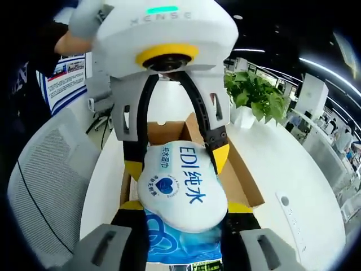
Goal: Operate the shoe box by opening the lid, removing the specified soft item, and placing it in the target area until the item is outside and the box remains undamaged.
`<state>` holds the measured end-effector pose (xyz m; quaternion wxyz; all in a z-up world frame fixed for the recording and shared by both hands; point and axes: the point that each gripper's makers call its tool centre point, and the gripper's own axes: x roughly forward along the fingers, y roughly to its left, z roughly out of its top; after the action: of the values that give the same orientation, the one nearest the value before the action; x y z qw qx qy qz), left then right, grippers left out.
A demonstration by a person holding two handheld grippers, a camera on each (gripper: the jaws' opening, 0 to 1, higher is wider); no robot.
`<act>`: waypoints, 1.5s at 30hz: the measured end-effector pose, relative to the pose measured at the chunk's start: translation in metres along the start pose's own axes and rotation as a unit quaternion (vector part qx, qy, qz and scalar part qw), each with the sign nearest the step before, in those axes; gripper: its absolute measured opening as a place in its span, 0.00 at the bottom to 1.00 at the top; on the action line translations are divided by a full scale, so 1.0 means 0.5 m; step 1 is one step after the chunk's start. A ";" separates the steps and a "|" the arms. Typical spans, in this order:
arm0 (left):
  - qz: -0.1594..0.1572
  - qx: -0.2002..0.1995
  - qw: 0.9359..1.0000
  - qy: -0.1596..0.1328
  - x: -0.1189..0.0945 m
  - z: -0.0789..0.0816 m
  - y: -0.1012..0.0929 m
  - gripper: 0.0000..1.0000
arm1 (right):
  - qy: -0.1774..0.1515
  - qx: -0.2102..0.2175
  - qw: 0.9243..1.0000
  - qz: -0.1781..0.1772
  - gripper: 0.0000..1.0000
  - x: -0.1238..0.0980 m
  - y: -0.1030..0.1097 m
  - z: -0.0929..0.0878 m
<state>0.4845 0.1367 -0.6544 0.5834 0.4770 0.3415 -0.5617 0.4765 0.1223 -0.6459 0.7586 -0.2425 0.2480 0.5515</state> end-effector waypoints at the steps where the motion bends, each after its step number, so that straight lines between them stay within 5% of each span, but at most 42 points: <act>1: -0.001 0.001 1.000 0.000 0.001 0.004 0.000 0.59 | 0.000 0.000 1.000 0.000 0.45 -0.001 -0.001 -0.001; 23: -0.004 0.009 1.000 -0.028 0.058 0.110 0.006 0.59 | 0.011 0.008 1.000 -0.012 0.45 -0.076 -0.029 -0.088; 45: 0.002 0.008 0.999 -0.041 0.130 0.166 0.020 0.59 | 0.024 0.000 1.000 -0.012 0.45 -0.096 -0.062 -0.172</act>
<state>0.4920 0.0360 -0.6876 0.5943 0.4592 0.3119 -0.5820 0.4838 0.0242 -0.6776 0.7590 -0.2582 0.2635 0.5365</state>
